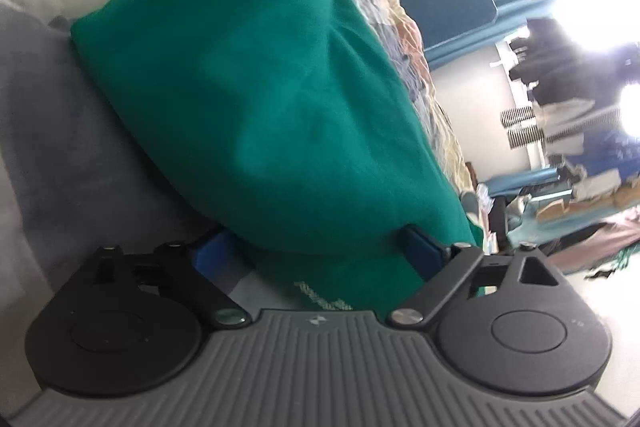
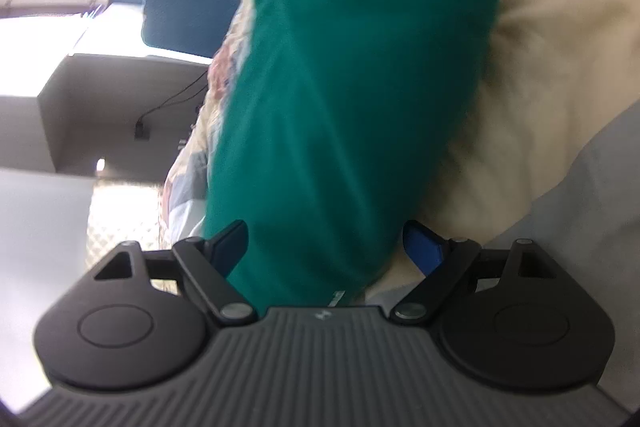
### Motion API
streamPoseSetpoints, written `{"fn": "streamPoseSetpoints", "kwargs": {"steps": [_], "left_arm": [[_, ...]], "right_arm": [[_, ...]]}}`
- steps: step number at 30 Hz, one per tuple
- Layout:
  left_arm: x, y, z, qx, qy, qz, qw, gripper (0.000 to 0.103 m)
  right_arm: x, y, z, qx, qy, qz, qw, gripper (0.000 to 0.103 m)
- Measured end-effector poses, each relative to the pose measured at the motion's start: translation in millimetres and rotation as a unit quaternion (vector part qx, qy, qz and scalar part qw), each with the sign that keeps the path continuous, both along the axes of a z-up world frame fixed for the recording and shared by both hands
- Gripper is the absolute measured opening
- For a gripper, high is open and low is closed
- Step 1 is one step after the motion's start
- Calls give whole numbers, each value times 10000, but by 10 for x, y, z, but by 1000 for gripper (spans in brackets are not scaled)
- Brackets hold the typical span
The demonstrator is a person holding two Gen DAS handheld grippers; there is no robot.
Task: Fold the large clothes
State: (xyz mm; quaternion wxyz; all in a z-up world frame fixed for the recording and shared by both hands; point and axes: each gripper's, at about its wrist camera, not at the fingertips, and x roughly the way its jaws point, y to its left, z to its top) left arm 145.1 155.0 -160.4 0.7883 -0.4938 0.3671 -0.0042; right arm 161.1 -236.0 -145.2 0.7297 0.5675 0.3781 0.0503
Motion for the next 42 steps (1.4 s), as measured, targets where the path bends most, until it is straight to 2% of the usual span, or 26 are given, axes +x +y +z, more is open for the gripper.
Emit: {"fn": "streamPoseSetpoints", "kwargs": {"steps": [3,9,13,18,27,30,36,39,42], "left_arm": [[52,44,-47,-147,-47,91,9998,95],[51,146,-56,-426,-318,281,9982,94],[48,157,-50,-427,-378,378,9977,94],[118,160,-33,-309,-329,405,9982,94],[-24,371,-47,-497,-101,718,9961,94],[-55,455,-40,-281,-10,964,9949,94],[147,563,-235,-809,166,964,9919,94],[246,594,-266,-850,151,1036,9909,90],[338,591,-290,-775,199,1063,9911,80]], "right_arm": [[101,25,-122,278,-49,-104,9995,87],[178,24,-123,439,-313,-324,9980,87],[196,-2,-152,598,-277,-439,9969,87],[218,16,-158,562,-282,-456,9970,87],[125,7,-176,465,-297,-504,9972,86],[107,20,-159,428,-302,-543,9972,86],[116,61,-163,386,-352,-566,9970,87],[235,57,-171,332,-431,-435,9976,88],[310,34,-176,322,-438,-327,9980,88]]}}
